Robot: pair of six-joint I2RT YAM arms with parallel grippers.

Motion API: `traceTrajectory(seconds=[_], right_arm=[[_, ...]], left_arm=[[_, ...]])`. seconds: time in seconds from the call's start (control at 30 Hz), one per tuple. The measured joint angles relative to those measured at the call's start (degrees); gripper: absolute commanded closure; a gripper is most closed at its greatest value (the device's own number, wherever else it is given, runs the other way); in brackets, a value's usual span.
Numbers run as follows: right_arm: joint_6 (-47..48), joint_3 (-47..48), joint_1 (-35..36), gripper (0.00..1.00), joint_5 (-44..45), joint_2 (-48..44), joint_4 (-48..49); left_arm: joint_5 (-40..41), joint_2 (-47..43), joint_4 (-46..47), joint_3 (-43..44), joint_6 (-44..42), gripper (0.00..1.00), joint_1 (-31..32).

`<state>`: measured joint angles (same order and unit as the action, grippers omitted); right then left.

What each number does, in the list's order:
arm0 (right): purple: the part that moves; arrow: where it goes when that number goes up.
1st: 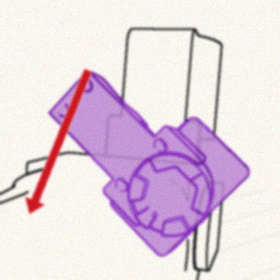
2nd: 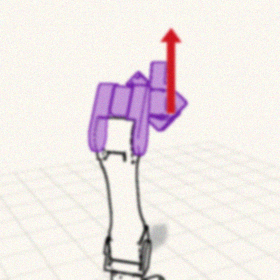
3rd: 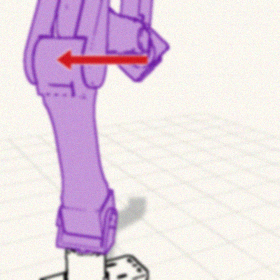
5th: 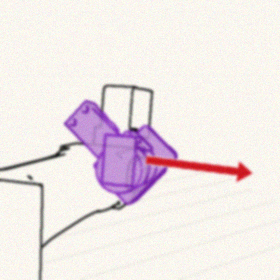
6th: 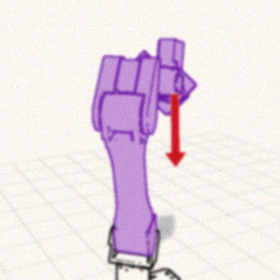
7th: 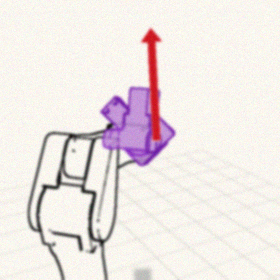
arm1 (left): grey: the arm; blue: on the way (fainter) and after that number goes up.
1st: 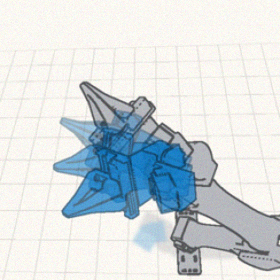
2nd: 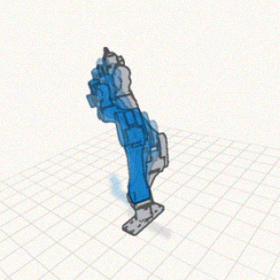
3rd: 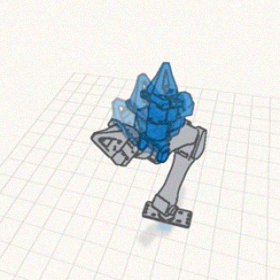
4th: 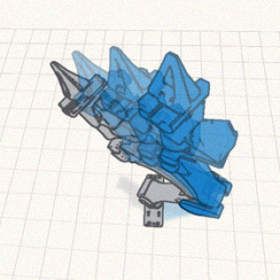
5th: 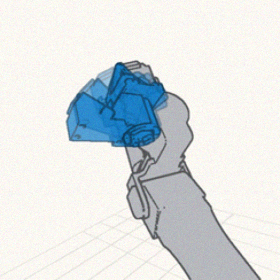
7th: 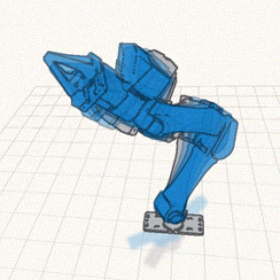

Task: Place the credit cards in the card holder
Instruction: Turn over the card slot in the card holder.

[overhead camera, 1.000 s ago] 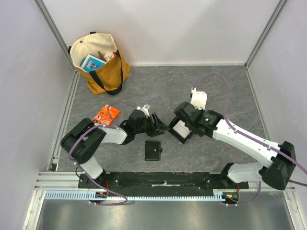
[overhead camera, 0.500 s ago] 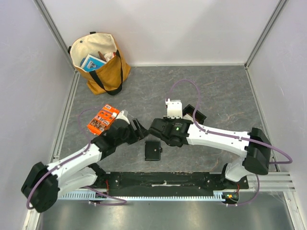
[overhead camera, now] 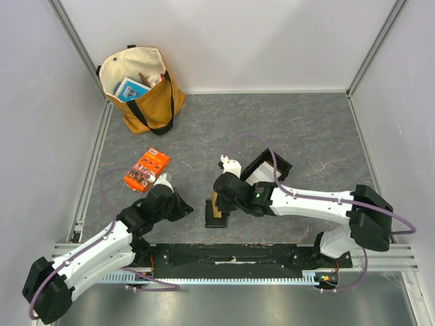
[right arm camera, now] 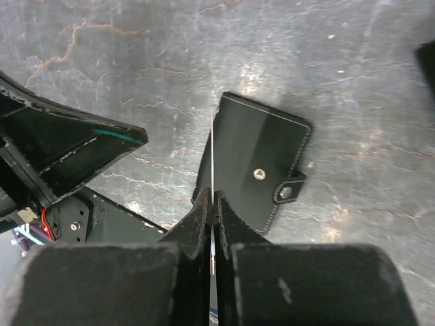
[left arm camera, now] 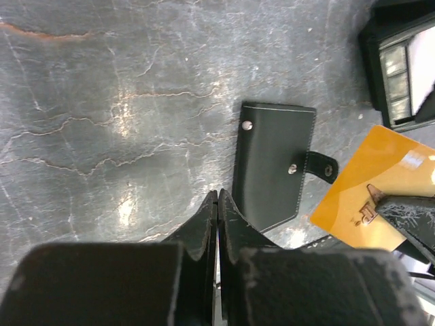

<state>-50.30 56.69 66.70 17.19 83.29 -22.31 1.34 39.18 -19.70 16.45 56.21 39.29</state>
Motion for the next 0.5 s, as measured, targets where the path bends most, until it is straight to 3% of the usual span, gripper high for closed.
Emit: traceTrajectory(seconds=[0.23, 0.5], right_arm=[[0.3, -0.1, -0.2, 1.0, -3.8, 5.6, 3.5], [0.2, -7.1, -4.2, 1.0, -4.9, 2.8, 4.5]], left_arm=[[-1.1, 4.6, -0.8, 0.1, -2.9, 0.98, 0.0], [-6.4, 6.6, 3.6, 0.1, -6.0, 0.98, 0.0]])
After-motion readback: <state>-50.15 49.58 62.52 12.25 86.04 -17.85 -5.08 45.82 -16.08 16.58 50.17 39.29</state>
